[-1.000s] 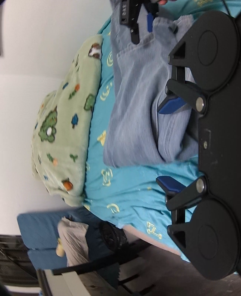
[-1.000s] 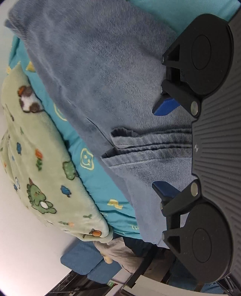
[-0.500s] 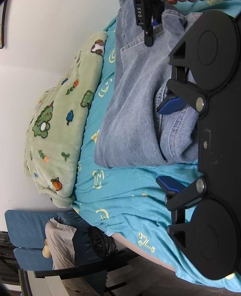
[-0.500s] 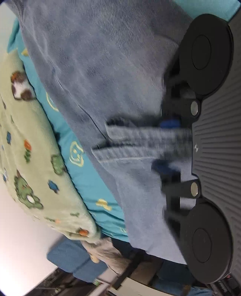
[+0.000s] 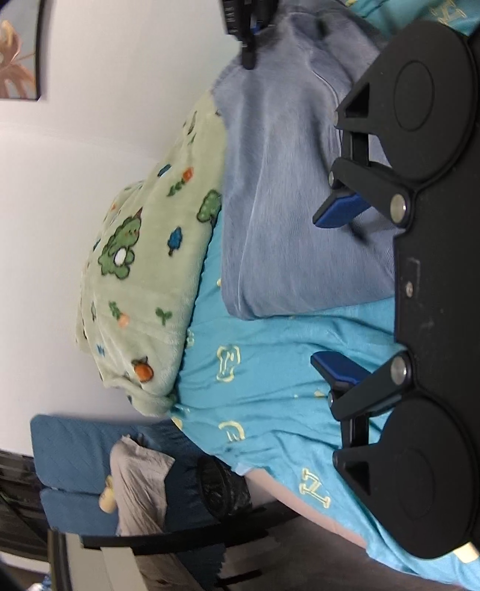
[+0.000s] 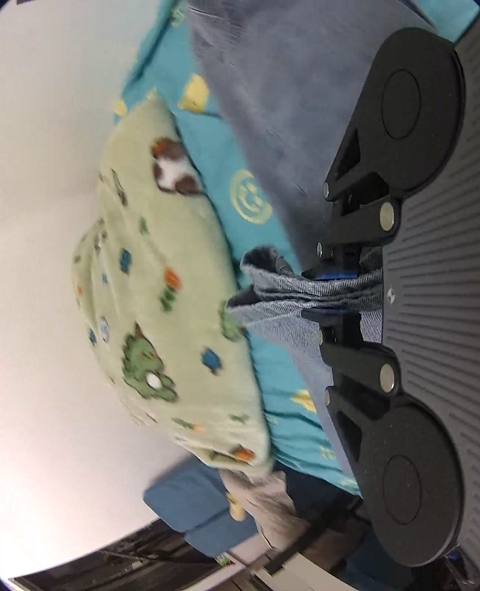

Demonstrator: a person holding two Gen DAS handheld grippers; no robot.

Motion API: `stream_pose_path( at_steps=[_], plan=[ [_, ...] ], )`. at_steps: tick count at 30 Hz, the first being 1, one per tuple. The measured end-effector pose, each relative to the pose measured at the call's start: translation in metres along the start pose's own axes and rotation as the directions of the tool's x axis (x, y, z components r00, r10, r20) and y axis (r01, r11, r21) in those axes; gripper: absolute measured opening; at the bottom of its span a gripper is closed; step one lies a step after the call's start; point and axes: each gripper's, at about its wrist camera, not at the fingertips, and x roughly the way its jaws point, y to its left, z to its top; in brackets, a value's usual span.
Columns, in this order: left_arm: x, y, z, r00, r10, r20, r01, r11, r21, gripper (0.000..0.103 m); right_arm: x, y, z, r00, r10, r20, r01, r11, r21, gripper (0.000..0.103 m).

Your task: Fold clothes

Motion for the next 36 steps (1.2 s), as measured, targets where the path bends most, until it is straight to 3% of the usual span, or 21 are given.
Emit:
stream_pose_path(
  at_steps=[8, 11, 13, 16, 20, 23, 26, 28, 30, 31, 32, 35, 36],
  plan=[
    [0.028, -0.016, -0.012, 0.996, -0.005, -0.085, 0.01, 0.999, 0.052, 0.071, 0.036, -0.05, -0.029, 0.987, -0.089, -0.136, 0.09, 0.996, 0.002, 0.021],
    [0.033, -0.019, -0.018, 0.995, 0.004, -0.104, 0.004, 0.997, 0.077, 0.071, 0.034, -0.054, -0.029, 0.986, -0.081, -0.149, 0.086, 0.996, 0.027, 0.031],
    [0.034, -0.019, -0.019, 0.994, 0.001, -0.109, 0.007, 0.997, 0.074, 0.071, 0.022, -0.049, -0.023, 0.987, -0.084, -0.135, 0.087, 0.996, 0.015, 0.046],
    [0.032, -0.017, -0.018, 0.994, -0.003, -0.113, 0.01, 0.998, 0.06, 0.071, -0.007, -0.048, -0.012, 0.992, -0.096, -0.08, 0.096, 0.995, -0.002, 0.062],
    [0.028, -0.015, -0.016, 0.994, -0.003, -0.107, 0.009, 0.999, 0.051, 0.071, -0.059, -0.073, -0.003, 0.982, -0.191, 0.015, 0.19, 0.981, 0.043, 0.071],
    [0.025, -0.013, -0.014, 0.994, -0.003, -0.108, 0.007, 0.999, 0.035, 0.071, -0.094, -0.107, 0.0, 0.946, -0.313, 0.087, 0.298, 0.942, 0.157, 0.077],
    [0.023, -0.011, -0.013, 0.994, -0.005, -0.109, 0.007, 1.0, 0.021, 0.071, -0.109, -0.144, -0.004, 0.94, -0.33, 0.084, 0.284, 0.896, 0.342, 0.078],
    [0.02, -0.009, -0.012, 0.994, -0.003, -0.105, 0.005, 1.0, 0.013, 0.071, -0.115, -0.154, -0.009, 0.921, -0.383, 0.07, 0.321, 0.848, 0.422, 0.08],
    [0.019, -0.007, -0.011, 0.995, -0.005, -0.103, 0.006, 1.0, 0.003, 0.071, -0.125, -0.158, -0.013, 0.867, -0.493, 0.067, 0.405, 0.777, 0.482, 0.086],
    [0.019, -0.006, -0.011, 0.995, -0.006, -0.103, 0.006, 1.0, -0.002, 0.071, -0.129, -0.163, -0.015, 0.865, -0.495, 0.08, 0.389, 0.763, 0.517, 0.088],
    [0.019, -0.005, -0.011, 0.995, -0.007, -0.104, 0.006, 1.0, -0.008, 0.071, -0.134, -0.168, -0.018, 0.865, -0.493, 0.094, 0.367, 0.749, 0.551, 0.089],
    [0.021, -0.006, -0.011, 0.994, -0.011, -0.11, 0.01, 1.0, -0.015, 0.071, -0.116, -0.182, -0.024, 0.93, -0.364, 0.043, 0.267, 0.754, 0.601, 0.09],
    [0.023, -0.007, -0.011, 0.994, -0.012, -0.112, 0.01, 1.0, -0.012, 0.071, -0.107, -0.182, -0.026, 0.941, -0.339, 0.014, 0.264, 0.758, 0.596, 0.09]
  ],
)
